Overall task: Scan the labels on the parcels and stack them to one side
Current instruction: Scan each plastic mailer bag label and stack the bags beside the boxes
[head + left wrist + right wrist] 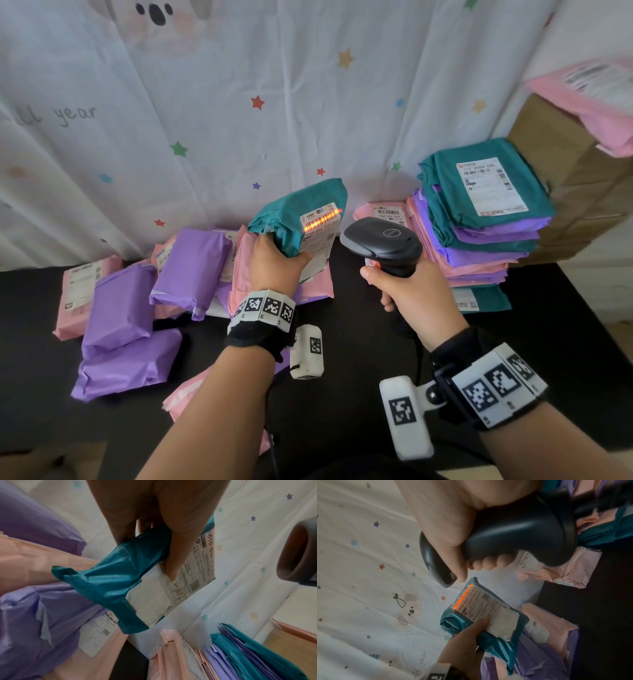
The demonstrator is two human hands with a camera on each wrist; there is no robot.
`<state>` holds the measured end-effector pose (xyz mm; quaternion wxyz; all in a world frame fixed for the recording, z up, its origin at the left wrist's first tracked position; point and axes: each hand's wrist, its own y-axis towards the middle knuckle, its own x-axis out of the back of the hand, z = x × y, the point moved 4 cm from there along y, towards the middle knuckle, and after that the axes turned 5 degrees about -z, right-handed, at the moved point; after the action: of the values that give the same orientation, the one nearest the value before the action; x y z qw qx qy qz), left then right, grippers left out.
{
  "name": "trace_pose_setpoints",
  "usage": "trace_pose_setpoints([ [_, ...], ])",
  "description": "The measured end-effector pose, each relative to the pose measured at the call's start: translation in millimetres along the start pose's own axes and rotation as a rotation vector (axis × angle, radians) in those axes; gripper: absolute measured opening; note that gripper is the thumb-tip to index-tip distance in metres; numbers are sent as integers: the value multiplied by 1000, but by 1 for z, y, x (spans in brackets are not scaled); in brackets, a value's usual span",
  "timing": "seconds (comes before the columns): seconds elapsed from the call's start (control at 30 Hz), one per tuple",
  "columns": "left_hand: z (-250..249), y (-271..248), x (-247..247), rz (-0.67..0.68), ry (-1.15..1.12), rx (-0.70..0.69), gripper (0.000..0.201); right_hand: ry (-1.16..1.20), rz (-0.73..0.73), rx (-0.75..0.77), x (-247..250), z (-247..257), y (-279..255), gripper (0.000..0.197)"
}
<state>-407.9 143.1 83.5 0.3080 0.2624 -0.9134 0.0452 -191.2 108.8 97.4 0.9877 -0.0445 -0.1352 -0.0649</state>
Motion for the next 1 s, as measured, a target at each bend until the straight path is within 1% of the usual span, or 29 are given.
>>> trace_pose_setpoints([
  [0.23,4,2,0,2,-45,28,57,-4,11,12,1,0,-2,16],
  [0.37,11,7,-1,-10,-61,50,56,13,9,25,2,0,-2,19],
  [0.5,17,11,0,-57,-43,40,54,17,19,40,2,-2,-1,17],
  [0.57,18,11,1,-44,-22,26,53,28,16,45,2,-3,0,14],
  [0.6,17,11,0,-19,-7,6,53,49,10,44,3,-3,2,14],
  [0.67,12,9,-1,37,52,-84,56,109,-18,47,7,-3,6,15],
  [0.73,2,3,-1,74,155,-225,59,110,-38,88,14,-2,11,13],
  [0.8,-9,-5,-3,129,223,-374,55,94,-29,132,18,-1,14,8],
  [0.87,-18,-15,-7,216,217,-458,55,123,-5,131,19,-4,16,7],
  [0.9,-23,-19,-9,256,216,-491,57,149,4,118,19,-5,17,10],
  [1.0,-35,-29,-14,325,206,-585,54,248,30,63,18,-12,20,17],
])
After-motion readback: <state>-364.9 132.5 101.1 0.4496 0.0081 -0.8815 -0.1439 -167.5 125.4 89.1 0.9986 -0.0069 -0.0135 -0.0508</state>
